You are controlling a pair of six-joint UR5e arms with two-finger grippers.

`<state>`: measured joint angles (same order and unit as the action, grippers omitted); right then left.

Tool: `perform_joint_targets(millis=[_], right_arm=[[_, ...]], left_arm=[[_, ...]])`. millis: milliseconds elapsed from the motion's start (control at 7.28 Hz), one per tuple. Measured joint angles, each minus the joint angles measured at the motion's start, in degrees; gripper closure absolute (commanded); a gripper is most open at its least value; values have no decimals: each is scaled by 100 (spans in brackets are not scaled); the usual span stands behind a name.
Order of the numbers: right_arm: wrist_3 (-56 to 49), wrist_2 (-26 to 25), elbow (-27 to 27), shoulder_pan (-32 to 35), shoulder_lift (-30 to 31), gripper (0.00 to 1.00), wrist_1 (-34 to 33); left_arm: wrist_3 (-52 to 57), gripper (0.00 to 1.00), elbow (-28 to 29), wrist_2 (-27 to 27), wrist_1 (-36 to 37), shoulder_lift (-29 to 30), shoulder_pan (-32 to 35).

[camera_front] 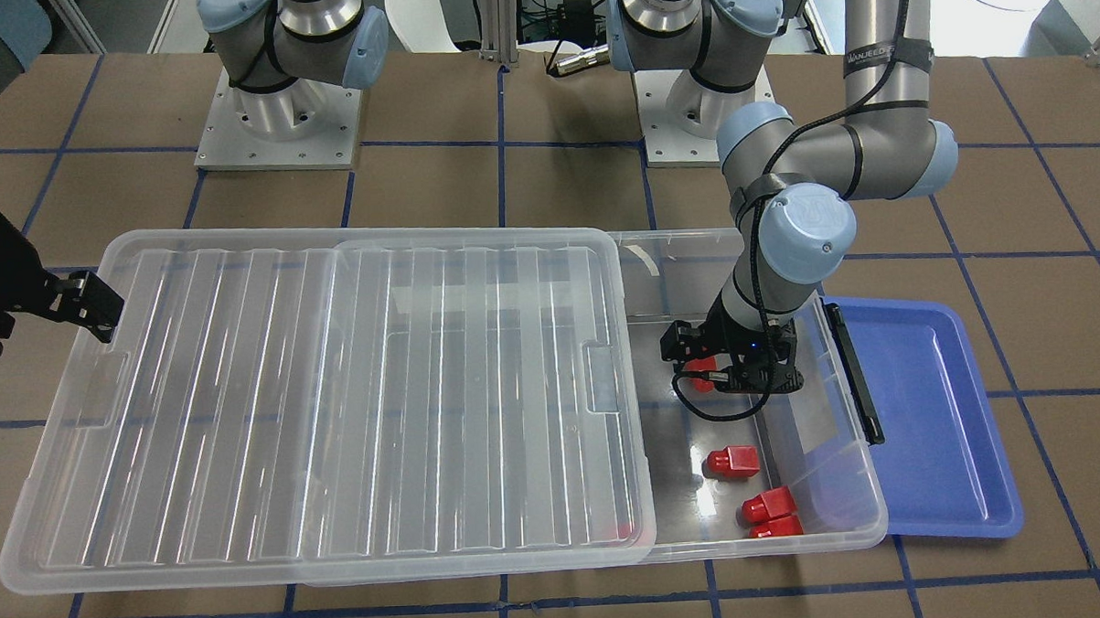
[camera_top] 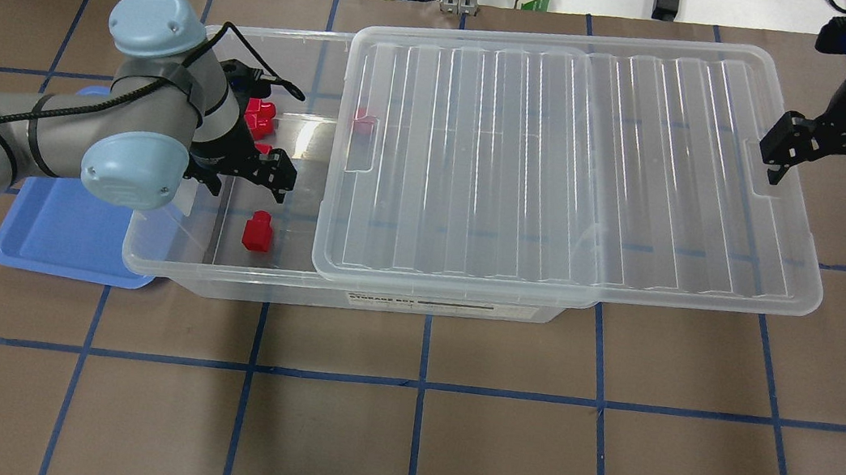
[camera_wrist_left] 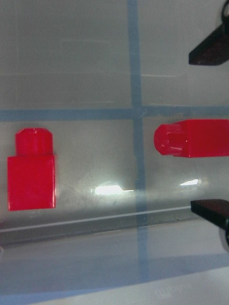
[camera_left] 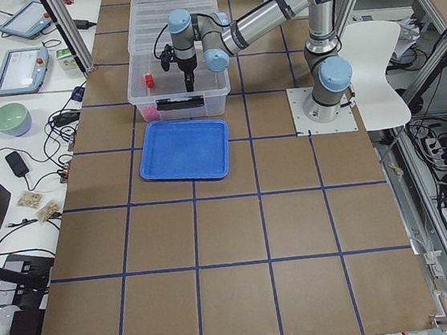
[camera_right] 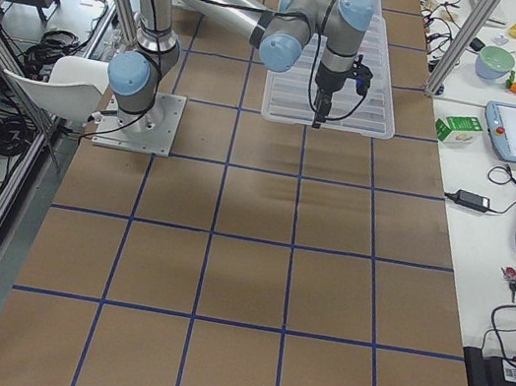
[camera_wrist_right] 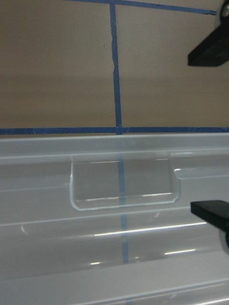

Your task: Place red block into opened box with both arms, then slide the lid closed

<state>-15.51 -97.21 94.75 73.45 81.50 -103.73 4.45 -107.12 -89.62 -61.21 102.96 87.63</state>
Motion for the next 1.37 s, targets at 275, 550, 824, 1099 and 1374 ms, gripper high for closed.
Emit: perform_joint_targets(millis=[275, 550, 824, 1099, 1374], right_arm=[[-37, -3, -5, -146, -33, 0, -76], [-186, -22, -8, -393, -150, 0, -101], [-256, -153, -6, -537, -283, 0, -210], [-267, -189, -6, -592, -367, 0, -276], [-266, -172, -1, -600, -404, 0, -270]], left_arm=[[-28, 0, 663, 6, -1108, -451, 32], [-34, 0, 1149, -39, -1666, -881, 41], [-40, 0, 1583, -95, -2186, -1080, 95], [-47, 0, 1915, -107, -2454, -1037, 144], [-44, 0, 2029, -114, -2620, -1027, 155]])
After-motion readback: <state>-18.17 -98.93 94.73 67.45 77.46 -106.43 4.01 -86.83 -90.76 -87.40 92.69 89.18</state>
